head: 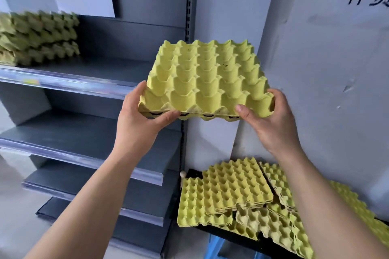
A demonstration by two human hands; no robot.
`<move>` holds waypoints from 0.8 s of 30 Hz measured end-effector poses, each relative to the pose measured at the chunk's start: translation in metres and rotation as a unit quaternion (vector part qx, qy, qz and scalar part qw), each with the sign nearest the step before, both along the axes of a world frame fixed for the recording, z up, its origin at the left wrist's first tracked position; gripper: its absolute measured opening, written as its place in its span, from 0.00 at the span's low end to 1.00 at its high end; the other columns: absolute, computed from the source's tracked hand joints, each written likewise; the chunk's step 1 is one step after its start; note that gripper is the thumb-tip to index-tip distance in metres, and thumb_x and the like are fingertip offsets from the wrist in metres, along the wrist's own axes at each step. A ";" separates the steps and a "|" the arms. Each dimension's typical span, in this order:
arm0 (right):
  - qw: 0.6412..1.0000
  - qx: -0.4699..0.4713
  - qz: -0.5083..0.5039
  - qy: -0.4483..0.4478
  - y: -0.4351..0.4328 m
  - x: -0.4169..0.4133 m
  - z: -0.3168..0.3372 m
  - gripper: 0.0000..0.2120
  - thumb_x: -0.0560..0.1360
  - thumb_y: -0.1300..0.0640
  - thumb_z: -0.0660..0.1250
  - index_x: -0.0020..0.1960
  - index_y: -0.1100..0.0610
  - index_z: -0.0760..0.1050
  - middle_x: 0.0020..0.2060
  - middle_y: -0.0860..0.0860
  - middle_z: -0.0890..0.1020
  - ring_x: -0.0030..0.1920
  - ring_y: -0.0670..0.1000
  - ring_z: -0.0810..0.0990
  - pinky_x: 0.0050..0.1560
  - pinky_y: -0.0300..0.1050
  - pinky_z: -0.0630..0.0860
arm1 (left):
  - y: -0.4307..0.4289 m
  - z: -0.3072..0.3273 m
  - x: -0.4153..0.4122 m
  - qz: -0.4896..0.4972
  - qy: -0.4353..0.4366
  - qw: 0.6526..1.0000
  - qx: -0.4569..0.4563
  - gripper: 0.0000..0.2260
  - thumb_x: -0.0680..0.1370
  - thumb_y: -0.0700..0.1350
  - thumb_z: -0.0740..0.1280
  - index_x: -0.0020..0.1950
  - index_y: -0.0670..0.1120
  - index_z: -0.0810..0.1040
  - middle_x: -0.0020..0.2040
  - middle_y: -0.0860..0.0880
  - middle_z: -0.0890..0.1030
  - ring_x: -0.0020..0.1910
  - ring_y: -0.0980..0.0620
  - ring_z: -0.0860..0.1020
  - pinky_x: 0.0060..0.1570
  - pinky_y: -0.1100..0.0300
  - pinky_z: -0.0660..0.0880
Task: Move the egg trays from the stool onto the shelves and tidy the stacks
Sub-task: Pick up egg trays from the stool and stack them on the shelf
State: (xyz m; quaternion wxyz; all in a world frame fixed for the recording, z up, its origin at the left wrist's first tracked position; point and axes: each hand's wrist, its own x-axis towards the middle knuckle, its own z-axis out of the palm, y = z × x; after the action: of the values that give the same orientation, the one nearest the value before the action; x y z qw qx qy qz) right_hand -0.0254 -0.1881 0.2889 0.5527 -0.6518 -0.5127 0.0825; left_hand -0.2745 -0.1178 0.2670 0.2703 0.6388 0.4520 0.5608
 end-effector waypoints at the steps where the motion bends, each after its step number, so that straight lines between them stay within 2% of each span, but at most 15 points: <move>1: 1.000 0.010 0.010 0.001 0.007 -0.012 0.006 0.45 0.62 0.33 0.72 0.72 0.50 0.60 0.69 0.50 0.68 0.68 0.49 0.67 0.63 0.43 0.66 | 0.003 0.005 -0.014 0.010 -0.006 1.000 0.003 0.41 0.63 0.57 0.79 0.73 0.57 0.65 0.65 0.57 0.73 0.62 0.56 0.74 0.64 0.58 0.71; 3: 0.999 0.026 0.028 0.000 0.023 -0.040 0.018 0.45 0.63 0.34 0.73 0.72 0.50 0.60 0.70 0.49 0.67 0.68 0.49 0.67 0.64 0.43 0.66 | 0.013 0.014 -0.046 0.027 -0.020 0.999 0.005 0.44 0.61 0.59 0.79 0.74 0.58 0.63 0.66 0.57 0.74 0.64 0.57 0.74 0.66 0.54 0.70; 6: 0.997 0.037 0.062 -0.003 0.052 -0.096 0.032 0.43 0.65 0.38 0.73 0.73 0.50 0.60 0.70 0.49 0.66 0.68 0.48 0.65 0.60 0.39 0.63 | 0.029 0.025 -0.105 0.062 -0.038 0.997 0.009 0.48 0.58 0.64 0.79 0.74 0.59 0.62 0.67 0.58 0.72 0.64 0.56 0.74 0.67 0.53 0.69; 9: 0.995 0.057 0.087 0.002 0.081 -0.146 0.042 0.45 0.62 0.35 0.75 0.71 0.50 0.61 0.66 0.49 0.70 0.65 0.47 0.69 0.56 0.35 0.64 | 0.047 0.036 -0.158 0.088 -0.037 0.995 0.008 0.50 0.54 0.69 0.77 0.72 0.58 0.64 0.66 0.55 0.73 0.62 0.56 0.76 0.65 0.52 0.71; 12: 0.991 0.065 0.113 0.003 0.113 -0.206 0.052 0.43 0.63 0.37 0.75 0.70 0.49 0.62 0.64 0.46 0.72 0.61 0.45 0.71 0.53 0.32 0.66 | 0.065 0.052 -0.220 0.117 -0.036 0.992 0.017 0.46 0.56 0.64 0.79 0.71 0.56 0.67 0.64 0.54 0.72 0.59 0.55 0.76 0.64 0.55 0.71; 15: 0.987 0.075 0.139 0.009 0.147 -0.264 0.066 0.43 0.62 0.35 0.74 0.71 0.48 0.61 0.65 0.47 0.71 0.63 0.46 0.71 0.59 0.41 0.68 | 0.085 0.074 -0.278 0.135 -0.035 0.990 0.026 0.41 0.61 0.57 0.80 0.71 0.54 0.68 0.60 0.55 0.75 0.59 0.56 0.75 0.59 0.61 0.70; 19: 0.983 0.083 0.162 0.000 0.190 -0.330 0.088 0.42 0.66 0.39 0.73 0.73 0.51 0.60 0.67 0.47 0.68 0.64 0.45 0.67 0.57 0.39 0.64 | 0.118 0.096 -0.345 0.156 -0.028 0.987 0.027 0.42 0.61 0.60 0.78 0.72 0.56 0.67 0.63 0.51 0.76 0.62 0.50 0.74 0.63 0.53 0.71; 24: 0.980 0.076 0.182 -0.024 0.249 -0.392 0.109 0.43 0.65 0.35 0.72 0.72 0.51 0.60 0.68 0.50 0.68 0.65 0.47 0.68 0.58 0.42 0.66 | 0.172 0.105 -0.406 0.156 -0.048 0.986 0.038 0.40 0.63 0.58 0.79 0.72 0.55 0.67 0.61 0.52 0.76 0.59 0.52 0.75 0.59 0.59 0.70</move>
State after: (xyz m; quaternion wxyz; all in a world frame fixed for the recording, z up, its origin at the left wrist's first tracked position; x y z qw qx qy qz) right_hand -0.4173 0.0605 0.3975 0.5637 -0.5055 -0.6408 0.1267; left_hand -0.6809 0.0542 0.3721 0.1762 0.5423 0.5109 0.6433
